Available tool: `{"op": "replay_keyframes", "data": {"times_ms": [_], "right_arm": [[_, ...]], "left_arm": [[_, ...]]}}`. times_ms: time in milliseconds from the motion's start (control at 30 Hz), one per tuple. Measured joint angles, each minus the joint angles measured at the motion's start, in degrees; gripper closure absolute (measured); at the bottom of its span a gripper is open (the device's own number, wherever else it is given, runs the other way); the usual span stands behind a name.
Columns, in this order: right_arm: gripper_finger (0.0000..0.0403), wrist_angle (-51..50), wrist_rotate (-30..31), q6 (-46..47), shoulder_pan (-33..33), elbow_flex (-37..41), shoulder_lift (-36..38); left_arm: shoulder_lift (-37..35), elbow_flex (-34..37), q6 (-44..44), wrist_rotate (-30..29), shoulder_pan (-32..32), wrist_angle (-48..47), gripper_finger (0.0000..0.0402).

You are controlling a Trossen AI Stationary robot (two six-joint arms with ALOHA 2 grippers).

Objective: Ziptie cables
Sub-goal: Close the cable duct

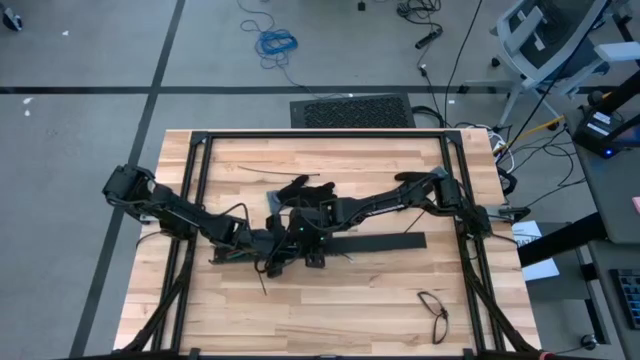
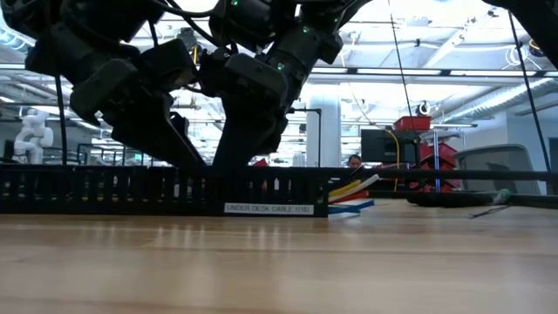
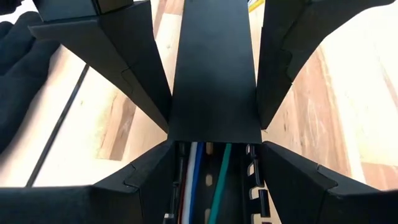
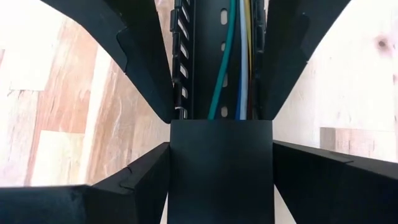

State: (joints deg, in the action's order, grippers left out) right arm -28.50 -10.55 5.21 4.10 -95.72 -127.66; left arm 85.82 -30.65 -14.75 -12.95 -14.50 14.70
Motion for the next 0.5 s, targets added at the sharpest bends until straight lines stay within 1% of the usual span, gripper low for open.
{"op": "replay_keyframes", "data": {"times_ms": [267, 367, 500], "right_arm": [[0.0160, 2.6, 0.9, -3.9, -0.3, -0.2, -0.1], [0.0160, 2.8, 1.0, -4.2, -0.5, -0.3, -0.1], [0.0160, 2.8, 0.9, -3.2, -0.9, -0.2, -0.1]], "left_arm": [[-4.3, -0.3, 2.0, -1.8, 0.1, -8.6, 0.0171], [-5.1, -0.5, 2.5, -2.2, 0.1, -10.1, 0.0171], [-5.3, -0.4, 6.6, -2.5, 0.1, -10.4, 0.0171]]}}
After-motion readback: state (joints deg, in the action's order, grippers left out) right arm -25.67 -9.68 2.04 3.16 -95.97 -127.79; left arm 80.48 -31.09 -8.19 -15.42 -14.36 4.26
